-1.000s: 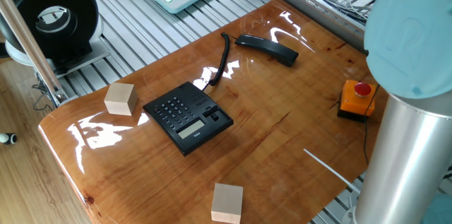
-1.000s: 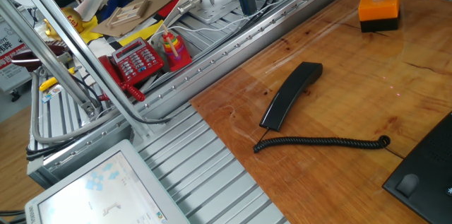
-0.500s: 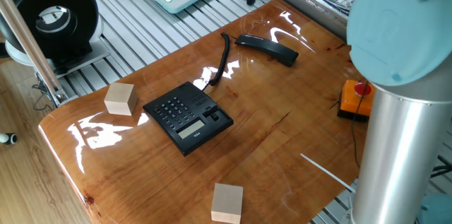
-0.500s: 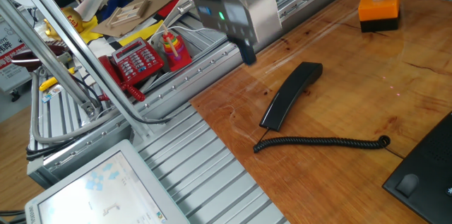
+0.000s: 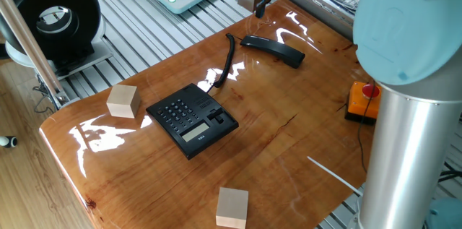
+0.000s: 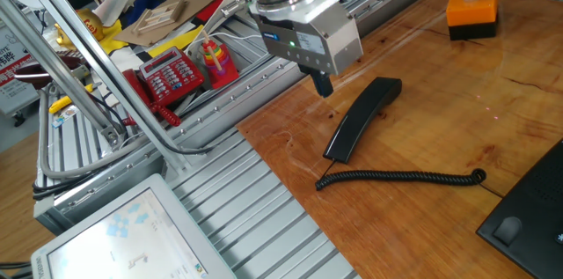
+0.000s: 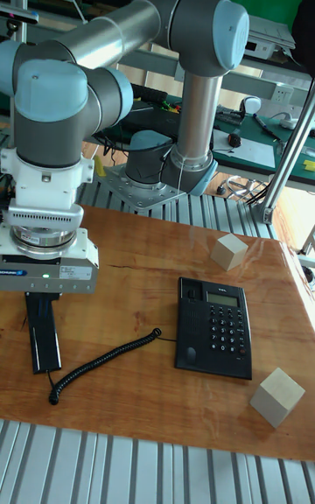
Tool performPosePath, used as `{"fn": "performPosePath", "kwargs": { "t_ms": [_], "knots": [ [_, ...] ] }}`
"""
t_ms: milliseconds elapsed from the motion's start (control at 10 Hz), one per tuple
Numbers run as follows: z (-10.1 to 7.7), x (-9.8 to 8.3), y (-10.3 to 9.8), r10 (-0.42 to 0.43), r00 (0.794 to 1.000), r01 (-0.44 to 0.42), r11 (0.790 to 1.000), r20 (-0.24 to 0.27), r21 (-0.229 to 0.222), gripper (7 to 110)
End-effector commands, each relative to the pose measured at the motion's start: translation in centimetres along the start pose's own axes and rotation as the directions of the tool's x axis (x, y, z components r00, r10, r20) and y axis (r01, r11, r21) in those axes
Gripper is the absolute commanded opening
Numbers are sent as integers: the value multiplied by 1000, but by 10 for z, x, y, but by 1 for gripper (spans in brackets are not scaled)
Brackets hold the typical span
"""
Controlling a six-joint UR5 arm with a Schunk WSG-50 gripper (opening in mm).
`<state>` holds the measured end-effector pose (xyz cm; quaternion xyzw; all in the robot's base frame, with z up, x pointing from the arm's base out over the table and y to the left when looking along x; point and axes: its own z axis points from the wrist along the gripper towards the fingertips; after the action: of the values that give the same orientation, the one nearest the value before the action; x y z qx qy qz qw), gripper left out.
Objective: Place the handset of the telephone on the corresponding phone cradle
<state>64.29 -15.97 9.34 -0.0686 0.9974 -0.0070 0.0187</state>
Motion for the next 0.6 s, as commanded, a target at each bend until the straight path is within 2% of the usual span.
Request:
{"fn": "performPosePath", "kwargs": {
  "t_ms": [0, 100, 300, 400, 500],
  "knots": [
    [4, -8, -6, 28, 999, -28, 1000, 37, 12, 7],
    [4, -9, 2, 36, 998, -35, 999, 42, -19, 7],
    [4, -7, 5, 35, 999, -34, 999, 33, -29, 7],
    [4, -5, 13, 9, 1000, -8, 998, 28, -60, 7],
    [3, -2, 25, -52, 998, 54, 993, 19, -108, 7]
  ]
}}
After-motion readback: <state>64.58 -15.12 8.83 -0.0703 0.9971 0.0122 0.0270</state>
